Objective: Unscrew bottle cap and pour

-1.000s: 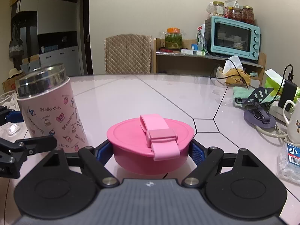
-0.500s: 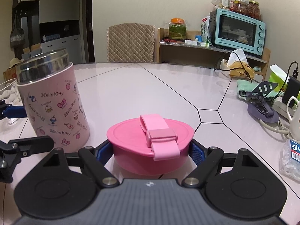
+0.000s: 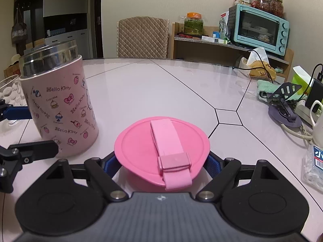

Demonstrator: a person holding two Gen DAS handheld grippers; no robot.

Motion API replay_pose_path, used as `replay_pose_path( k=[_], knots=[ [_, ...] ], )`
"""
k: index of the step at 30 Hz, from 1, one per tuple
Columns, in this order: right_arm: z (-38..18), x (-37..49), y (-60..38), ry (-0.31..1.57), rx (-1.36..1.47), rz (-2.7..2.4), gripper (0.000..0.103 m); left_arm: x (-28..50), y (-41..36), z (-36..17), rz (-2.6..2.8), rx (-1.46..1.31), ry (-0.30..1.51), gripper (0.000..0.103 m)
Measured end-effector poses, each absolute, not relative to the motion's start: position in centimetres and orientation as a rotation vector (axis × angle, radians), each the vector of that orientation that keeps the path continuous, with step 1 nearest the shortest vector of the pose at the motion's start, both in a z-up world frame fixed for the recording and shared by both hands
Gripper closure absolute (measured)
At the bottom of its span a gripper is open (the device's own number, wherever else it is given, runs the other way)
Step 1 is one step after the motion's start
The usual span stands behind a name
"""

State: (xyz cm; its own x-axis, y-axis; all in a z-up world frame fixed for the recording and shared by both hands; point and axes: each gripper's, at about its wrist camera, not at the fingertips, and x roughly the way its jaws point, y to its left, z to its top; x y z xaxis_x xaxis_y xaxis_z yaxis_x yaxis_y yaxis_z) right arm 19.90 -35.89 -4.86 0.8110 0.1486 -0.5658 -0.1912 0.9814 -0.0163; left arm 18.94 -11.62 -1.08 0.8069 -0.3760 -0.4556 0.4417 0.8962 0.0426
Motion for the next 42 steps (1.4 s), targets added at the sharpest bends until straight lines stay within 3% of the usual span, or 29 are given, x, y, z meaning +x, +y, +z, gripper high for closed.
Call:
replay_pose_path(
  k=[4,30,42],
  knots=[
    [-4.8,19.7,-35.8,0.597,-0.078,0.177,0.011,19.0,-11.6,-1.1,-0.439,0.15,0.459,0.01],
    [-5.2,18.4,-36.2,0.619,-0.071,0.166,0.011,18.7,-11.8,-1.2,-0.438,0.152,0.466,0.009],
    [-5.1,17.3,-36.3,0.612,-0.054,0.156,0.008,18.3,-11.6,-1.1,-0.426,0.148,0.463,0.004]
  ],
)
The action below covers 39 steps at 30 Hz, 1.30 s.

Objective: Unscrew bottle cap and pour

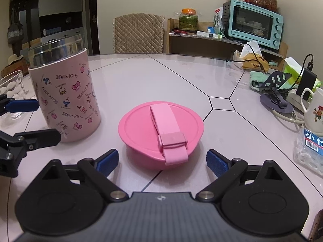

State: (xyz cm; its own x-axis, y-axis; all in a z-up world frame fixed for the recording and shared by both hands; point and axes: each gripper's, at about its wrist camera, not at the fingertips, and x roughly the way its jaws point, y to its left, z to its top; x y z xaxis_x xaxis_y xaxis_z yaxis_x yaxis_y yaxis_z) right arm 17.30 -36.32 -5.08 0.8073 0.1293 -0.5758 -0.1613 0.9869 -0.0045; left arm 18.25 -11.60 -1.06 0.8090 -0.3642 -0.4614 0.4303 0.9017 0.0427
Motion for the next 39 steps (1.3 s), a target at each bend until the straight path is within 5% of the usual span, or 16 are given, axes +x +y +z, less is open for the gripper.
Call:
replay_pose_path(
  k=[39],
  knots=[
    [-2.3,9.1,-37.9,0.465,0.055,0.161,0.0,14.3,-11.2,-0.8,-0.338,0.114,0.46,0.0]
  ],
)
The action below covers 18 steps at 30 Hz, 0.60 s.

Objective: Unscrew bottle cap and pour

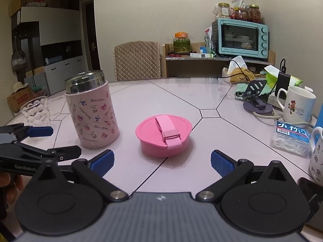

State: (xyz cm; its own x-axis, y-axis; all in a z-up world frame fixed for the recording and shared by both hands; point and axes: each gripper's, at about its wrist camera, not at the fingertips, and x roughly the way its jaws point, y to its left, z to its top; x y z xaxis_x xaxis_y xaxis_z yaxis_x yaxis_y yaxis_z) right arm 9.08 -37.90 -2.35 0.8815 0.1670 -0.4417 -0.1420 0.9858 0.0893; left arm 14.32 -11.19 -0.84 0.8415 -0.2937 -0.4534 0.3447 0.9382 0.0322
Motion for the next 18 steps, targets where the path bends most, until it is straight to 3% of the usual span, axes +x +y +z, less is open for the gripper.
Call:
replay_pose_path(
  k=[18],
  knots=[
    [-2.0,6.7,-38.1,0.419,0.063,0.164,0.0,11.0,-12.2,-0.1,-0.264,0.074,0.443,0.0]
  ],
)
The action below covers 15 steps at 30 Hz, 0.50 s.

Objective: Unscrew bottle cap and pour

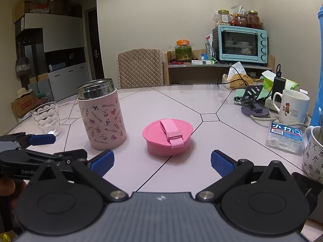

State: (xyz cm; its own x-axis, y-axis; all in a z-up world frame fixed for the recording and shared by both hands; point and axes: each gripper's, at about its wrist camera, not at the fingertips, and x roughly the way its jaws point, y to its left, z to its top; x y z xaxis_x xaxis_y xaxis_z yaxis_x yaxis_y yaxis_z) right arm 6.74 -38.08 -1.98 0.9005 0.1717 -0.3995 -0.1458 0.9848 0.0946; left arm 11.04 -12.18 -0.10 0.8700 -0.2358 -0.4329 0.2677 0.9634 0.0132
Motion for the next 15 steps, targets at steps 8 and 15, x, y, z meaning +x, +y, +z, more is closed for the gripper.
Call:
replay_pose_path(
  k=[8,15],
  knots=[
    [-1.9,5.9,-38.2,0.4,0.06,0.159,0.0,9.3,-12.6,0.3,-0.237,0.067,0.43,0.0],
    [-1.2,4.4,-38.3,0.385,0.06,0.154,0.0,7.9,-13.1,0.7,-0.214,0.077,0.42,0.0]
  ],
)
